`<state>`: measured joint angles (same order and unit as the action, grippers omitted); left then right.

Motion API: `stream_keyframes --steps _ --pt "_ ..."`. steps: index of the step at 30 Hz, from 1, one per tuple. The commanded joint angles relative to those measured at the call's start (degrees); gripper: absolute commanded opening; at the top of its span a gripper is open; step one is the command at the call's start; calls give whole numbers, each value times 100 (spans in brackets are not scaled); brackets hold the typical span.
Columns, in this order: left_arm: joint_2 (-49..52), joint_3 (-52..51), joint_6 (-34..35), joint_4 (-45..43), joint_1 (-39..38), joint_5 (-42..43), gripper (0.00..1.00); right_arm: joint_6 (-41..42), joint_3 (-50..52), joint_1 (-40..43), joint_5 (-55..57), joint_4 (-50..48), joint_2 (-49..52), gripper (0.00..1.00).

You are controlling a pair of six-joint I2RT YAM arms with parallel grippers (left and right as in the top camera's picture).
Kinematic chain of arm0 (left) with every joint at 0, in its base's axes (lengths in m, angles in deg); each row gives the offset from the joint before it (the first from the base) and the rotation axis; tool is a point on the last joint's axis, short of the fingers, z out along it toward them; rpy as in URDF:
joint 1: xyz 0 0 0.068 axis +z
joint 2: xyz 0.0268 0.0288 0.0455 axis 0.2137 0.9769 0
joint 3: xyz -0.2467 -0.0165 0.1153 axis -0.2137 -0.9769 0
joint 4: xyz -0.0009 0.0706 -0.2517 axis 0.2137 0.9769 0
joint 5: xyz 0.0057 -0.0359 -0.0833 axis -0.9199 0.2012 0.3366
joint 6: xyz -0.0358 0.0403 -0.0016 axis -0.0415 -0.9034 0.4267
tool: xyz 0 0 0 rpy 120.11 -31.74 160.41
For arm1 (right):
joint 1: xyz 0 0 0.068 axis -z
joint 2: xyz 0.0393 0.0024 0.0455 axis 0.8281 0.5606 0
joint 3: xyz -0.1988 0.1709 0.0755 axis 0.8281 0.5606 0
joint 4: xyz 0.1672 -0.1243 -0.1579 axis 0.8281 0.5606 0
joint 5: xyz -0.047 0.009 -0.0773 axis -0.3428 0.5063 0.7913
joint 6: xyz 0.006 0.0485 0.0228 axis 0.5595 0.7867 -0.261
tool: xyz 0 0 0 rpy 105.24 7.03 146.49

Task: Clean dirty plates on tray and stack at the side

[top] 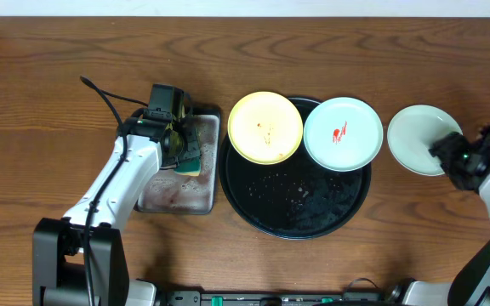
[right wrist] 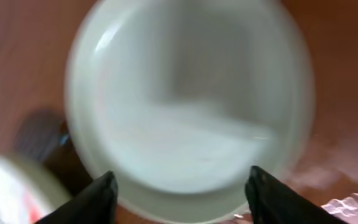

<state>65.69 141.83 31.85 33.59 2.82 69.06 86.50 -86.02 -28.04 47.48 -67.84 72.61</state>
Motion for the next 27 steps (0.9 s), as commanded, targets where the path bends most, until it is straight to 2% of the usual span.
stream_keyframes --steps 1,6,8,11,15,17,21,27 --pt "-7 -55 -50 7 28 -66 8 -1209 -76 -354 -1163 -302 15 57" --pt "-7 -55 -50 7 28 -66 8 -2253 -76 -1217 -1248 -748 87 59" --pt "-7 -55 -50 9 28 -66 8 -2433 -76 -1530 -1001 -855 197 57" --pt "-7 -55 -50 11 28 -66 8 -2426 -76 -1827 -439 -914 411 55" --pt "-7 -55 -50 9 28 -66 8 -2424 -76 -2055 -396 -1139 710 51" --pt "-7 -55 -50 11 28 -66 8 -2387 -76 -2070 -396 -1233 739 45" --pt "-7 -55 -50 11 28 -63 8 -2380 -76 -2068 -334 -1290 739 43" --pt "-7 -55 -50 9 28 -66 8 -2378 -76 -2068 162 -1130 745 27"
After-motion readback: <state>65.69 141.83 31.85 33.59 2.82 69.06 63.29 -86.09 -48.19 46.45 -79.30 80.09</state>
